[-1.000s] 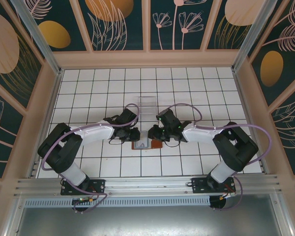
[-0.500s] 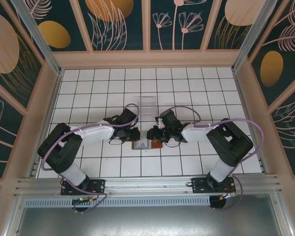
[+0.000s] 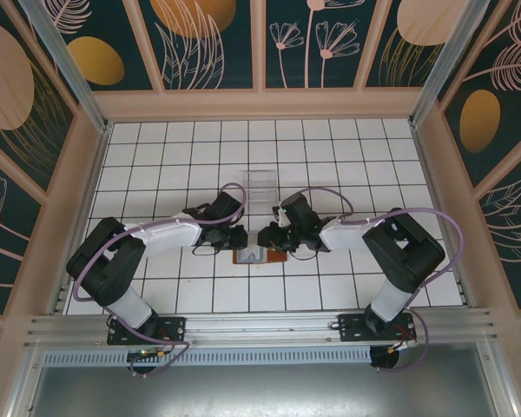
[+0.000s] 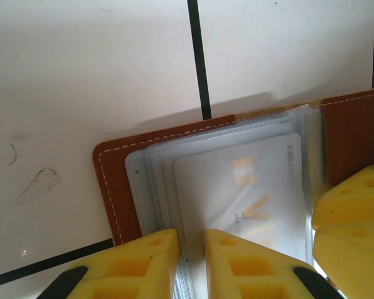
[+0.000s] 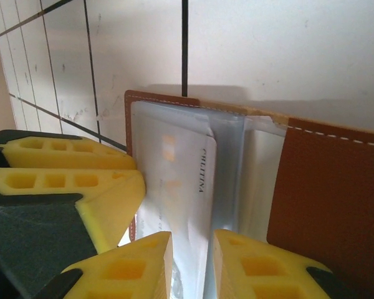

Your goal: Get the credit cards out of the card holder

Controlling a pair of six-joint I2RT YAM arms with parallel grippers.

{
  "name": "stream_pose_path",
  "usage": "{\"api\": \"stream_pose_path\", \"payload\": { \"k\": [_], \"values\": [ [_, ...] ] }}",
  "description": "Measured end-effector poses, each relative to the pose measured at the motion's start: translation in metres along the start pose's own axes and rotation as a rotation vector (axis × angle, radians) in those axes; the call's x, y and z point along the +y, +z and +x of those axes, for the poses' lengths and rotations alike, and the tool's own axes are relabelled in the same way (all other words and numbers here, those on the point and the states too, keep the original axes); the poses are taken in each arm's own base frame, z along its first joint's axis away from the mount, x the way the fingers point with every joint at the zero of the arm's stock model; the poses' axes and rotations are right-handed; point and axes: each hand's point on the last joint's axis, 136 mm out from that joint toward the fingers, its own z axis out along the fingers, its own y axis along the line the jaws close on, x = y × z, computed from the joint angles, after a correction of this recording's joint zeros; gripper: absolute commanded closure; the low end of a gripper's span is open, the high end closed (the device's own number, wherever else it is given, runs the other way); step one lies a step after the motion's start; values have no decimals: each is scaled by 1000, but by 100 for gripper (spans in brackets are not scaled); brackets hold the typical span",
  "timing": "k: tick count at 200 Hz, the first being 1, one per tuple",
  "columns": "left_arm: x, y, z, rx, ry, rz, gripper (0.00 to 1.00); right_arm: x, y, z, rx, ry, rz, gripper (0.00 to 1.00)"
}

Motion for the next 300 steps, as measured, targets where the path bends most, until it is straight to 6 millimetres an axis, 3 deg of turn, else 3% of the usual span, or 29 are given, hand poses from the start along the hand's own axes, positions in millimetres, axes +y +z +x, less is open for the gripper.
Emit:
{"api": "stream_pose_path", "payload": {
  "k": [232, 300],
  "values": [
    [1, 0, 1, -3, 0, 2, 78, 13, 14, -2, 25, -20, 28, 74],
    [2, 0, 1, -4, -4, -2, 74, 11, 16, -4, 31, -41, 140, 72]
  ]
}}
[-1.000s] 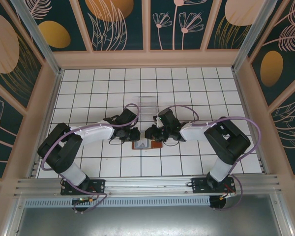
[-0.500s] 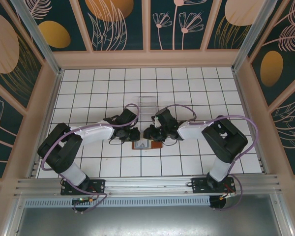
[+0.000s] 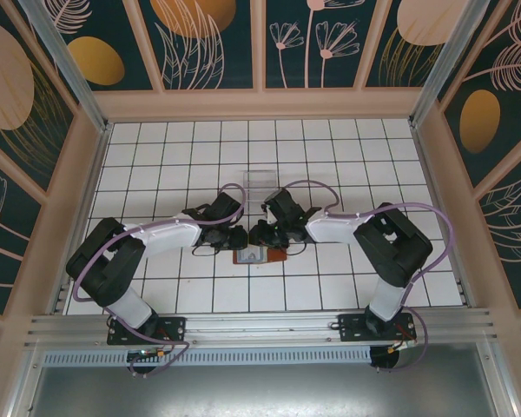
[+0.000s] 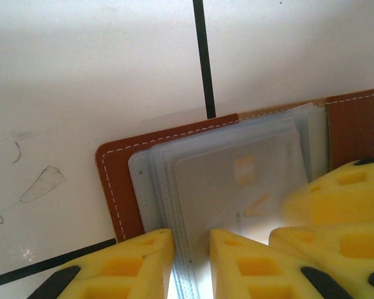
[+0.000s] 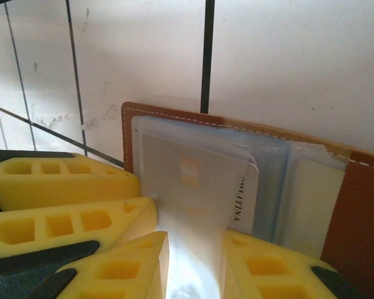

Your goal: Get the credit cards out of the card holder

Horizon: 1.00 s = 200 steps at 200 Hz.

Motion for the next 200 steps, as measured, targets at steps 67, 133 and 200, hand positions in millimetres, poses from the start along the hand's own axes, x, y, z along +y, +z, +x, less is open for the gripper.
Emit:
{"api": "stream_pose_path", "payload": {
  "k": [67, 133, 200],
  "values": [
    [1, 0, 0, 1, -1, -5, 73, -5, -2, -2, -13, -28, 85, 72],
    [3, -3, 3, 14, -3, -16, 69, -12, -4, -2, -18, -27, 124, 72],
    [8, -5, 7, 31, -8, -47, 70, -15, -10, -4, -31, -26, 159, 72]
  ]
}}
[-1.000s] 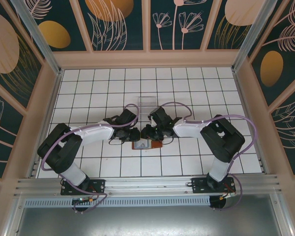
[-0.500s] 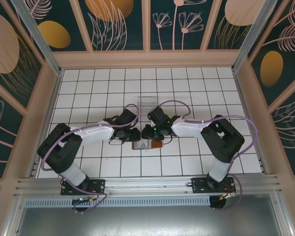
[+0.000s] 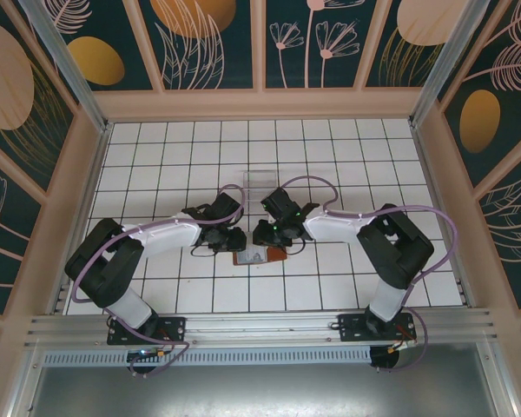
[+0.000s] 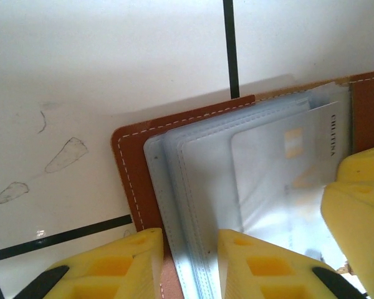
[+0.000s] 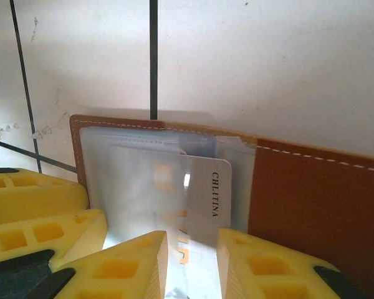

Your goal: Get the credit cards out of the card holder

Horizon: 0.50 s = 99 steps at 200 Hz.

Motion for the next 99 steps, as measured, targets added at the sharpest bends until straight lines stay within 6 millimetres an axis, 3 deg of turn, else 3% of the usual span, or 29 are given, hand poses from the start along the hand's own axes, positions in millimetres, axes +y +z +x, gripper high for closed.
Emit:
{"api": "stream_pose_path", "payload": {
  "k": [99],
  "values": [
    [1, 0, -2, -3, 0, -11, 71, -7, -12, -7, -26, 17, 5, 73]
  ]
}}
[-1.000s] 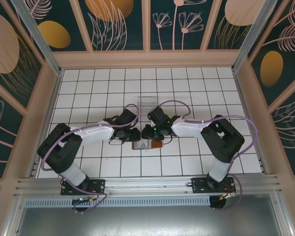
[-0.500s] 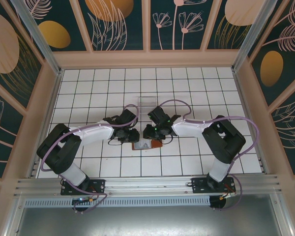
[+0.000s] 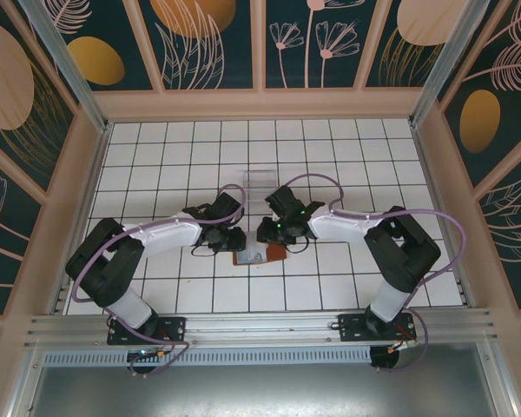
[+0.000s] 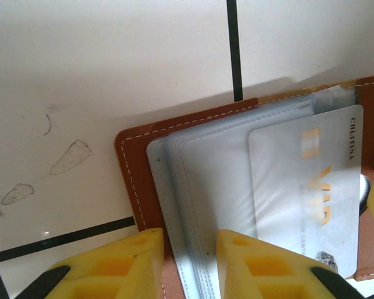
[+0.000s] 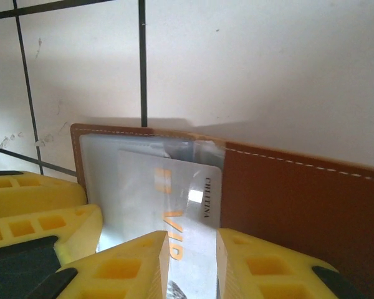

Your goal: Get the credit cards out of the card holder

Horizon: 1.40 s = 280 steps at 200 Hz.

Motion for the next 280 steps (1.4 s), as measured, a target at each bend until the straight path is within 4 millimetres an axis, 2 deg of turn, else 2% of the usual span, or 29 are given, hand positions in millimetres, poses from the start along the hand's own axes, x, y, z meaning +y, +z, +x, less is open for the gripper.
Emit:
{"api": "stream_pose_path", "payload": {
  "k": [42, 85, 202, 280],
  "values": [
    [0, 1, 0, 1, 0, -1, 72, -13, 4, 6, 19, 32, -50, 76],
    [0, 1, -1, 2, 0, -1, 72, -17, 8, 12, 28, 49, -124, 77],
    [-1, 3, -2, 4, 3, -3, 73, -1, 7, 21, 50, 62, -287, 78],
    [-1, 3, -2, 3, 3, -3, 73, -1, 13, 22, 70, 95, -327, 78]
  ]
}}
